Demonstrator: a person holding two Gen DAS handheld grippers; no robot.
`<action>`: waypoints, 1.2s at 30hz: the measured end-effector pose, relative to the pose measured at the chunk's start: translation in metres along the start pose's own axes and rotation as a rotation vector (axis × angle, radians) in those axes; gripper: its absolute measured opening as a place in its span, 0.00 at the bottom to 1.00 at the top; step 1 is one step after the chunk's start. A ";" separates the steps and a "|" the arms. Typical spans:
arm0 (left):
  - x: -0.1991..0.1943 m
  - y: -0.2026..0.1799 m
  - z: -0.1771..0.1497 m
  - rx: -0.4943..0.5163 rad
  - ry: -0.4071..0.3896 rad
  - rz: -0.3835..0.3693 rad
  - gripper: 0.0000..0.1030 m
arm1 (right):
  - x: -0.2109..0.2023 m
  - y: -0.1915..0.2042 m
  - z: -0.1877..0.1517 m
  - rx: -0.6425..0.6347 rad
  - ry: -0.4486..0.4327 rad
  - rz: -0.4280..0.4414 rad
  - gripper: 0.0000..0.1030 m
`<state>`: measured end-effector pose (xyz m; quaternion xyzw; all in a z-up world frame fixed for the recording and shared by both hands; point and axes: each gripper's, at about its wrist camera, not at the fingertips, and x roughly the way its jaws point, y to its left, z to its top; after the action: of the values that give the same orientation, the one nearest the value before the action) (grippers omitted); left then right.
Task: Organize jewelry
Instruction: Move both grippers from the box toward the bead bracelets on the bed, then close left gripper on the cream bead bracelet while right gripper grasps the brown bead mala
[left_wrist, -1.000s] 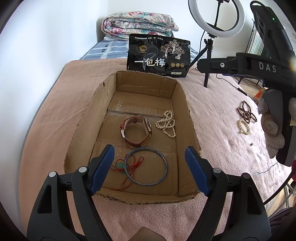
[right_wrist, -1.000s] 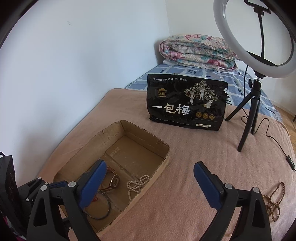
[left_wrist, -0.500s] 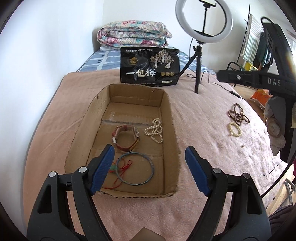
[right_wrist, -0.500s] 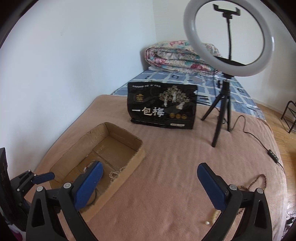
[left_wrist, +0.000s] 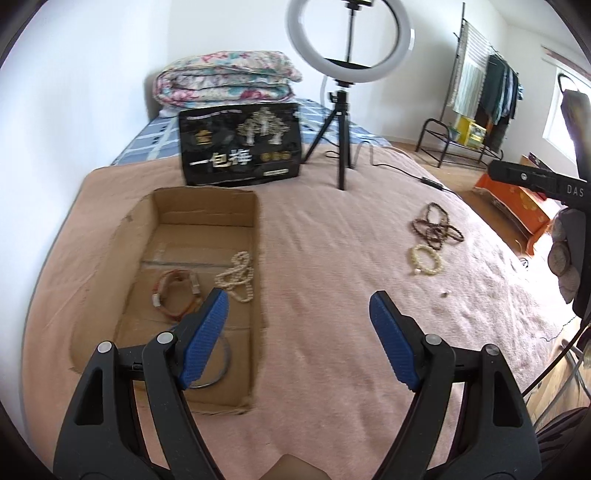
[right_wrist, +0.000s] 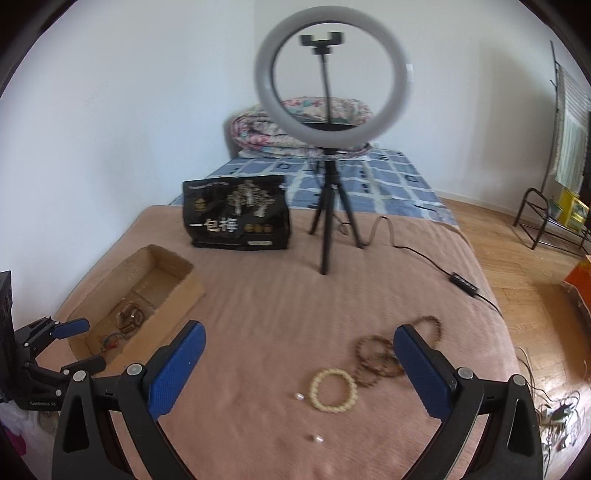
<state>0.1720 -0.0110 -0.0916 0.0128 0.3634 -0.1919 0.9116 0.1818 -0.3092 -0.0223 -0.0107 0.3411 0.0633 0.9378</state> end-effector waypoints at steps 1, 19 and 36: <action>0.002 -0.005 0.001 0.006 0.000 -0.008 0.79 | -0.003 -0.007 -0.003 0.007 -0.001 -0.012 1.00; 0.051 -0.084 0.010 0.093 0.039 -0.106 0.79 | 0.007 -0.115 -0.058 0.100 0.132 -0.105 1.00; 0.125 -0.132 0.032 0.111 0.127 -0.219 0.78 | 0.090 -0.146 -0.055 0.185 0.262 -0.025 0.92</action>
<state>0.2278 -0.1809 -0.1360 0.0355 0.4083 -0.3089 0.8582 0.2331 -0.4475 -0.1253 0.0633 0.4645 0.0179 0.8831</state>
